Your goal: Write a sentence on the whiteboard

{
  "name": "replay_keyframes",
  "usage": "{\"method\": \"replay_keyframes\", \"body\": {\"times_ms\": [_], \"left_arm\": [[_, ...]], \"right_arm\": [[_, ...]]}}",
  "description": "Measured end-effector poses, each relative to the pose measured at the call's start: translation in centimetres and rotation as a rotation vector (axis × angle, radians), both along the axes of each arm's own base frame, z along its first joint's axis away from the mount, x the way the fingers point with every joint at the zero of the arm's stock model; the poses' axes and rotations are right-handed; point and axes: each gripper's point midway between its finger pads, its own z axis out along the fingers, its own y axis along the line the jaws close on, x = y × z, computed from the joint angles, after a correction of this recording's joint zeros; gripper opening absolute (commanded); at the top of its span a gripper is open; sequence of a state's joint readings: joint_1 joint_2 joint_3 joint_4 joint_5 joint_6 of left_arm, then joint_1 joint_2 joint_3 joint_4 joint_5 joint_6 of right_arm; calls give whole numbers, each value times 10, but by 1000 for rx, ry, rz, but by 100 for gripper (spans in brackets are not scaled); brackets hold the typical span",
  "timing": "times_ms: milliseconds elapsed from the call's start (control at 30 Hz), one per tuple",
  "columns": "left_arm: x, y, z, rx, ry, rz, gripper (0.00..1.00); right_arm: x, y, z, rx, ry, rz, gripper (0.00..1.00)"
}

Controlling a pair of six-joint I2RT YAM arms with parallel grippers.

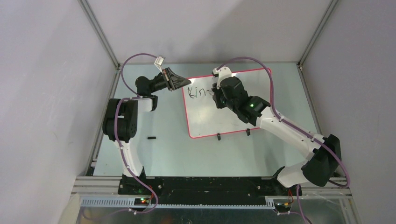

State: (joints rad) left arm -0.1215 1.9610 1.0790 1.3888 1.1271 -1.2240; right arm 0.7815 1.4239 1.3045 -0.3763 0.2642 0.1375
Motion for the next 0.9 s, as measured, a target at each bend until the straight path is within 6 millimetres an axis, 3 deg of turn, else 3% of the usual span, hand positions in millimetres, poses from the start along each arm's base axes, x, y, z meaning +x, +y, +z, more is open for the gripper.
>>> {"method": "replay_keyframes", "body": {"times_ms": [900], "left_arm": [[0,0,0,-2,6,-1,0]], "right_arm": [[-7,-4,-10,-36,45,10,0]]}}
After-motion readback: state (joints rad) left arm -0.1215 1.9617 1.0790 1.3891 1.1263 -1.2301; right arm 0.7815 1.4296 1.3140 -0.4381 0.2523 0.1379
